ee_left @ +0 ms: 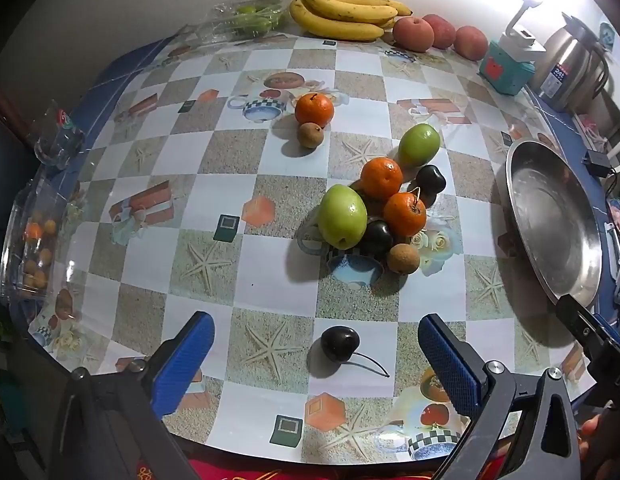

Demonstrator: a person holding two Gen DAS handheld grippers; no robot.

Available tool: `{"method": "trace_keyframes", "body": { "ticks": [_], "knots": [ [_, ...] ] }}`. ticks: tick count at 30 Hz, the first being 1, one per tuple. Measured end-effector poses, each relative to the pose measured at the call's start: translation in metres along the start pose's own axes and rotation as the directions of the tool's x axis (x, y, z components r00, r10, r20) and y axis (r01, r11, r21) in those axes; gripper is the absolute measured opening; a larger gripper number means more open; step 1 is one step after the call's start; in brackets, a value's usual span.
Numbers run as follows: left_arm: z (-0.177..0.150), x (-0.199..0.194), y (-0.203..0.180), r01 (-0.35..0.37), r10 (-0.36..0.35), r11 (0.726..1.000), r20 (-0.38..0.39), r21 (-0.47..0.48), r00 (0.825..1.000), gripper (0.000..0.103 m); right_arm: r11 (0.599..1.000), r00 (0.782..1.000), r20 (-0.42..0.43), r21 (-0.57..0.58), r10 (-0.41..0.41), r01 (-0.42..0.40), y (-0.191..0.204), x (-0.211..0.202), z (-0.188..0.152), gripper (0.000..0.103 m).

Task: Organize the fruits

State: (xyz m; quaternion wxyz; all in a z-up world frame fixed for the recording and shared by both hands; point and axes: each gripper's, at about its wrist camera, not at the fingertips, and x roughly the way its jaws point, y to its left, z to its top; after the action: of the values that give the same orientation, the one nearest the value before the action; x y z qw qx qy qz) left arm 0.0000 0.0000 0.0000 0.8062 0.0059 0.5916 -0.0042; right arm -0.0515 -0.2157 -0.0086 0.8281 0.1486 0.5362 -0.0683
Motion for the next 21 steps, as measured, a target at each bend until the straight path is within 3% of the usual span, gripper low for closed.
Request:
{"method": "trace_keyframes", "body": {
  "ticks": [21],
  "knots": [
    [-0.0008, -0.0006, -0.0013, -0.002, 0.002, 1.0, 0.004, 0.002, 1.0, 0.103, 1.0, 1.0, -0.009, 0.003, -0.004, 0.004, -0.0008, 0.002, -0.0008, 0.098]
  ]
}}
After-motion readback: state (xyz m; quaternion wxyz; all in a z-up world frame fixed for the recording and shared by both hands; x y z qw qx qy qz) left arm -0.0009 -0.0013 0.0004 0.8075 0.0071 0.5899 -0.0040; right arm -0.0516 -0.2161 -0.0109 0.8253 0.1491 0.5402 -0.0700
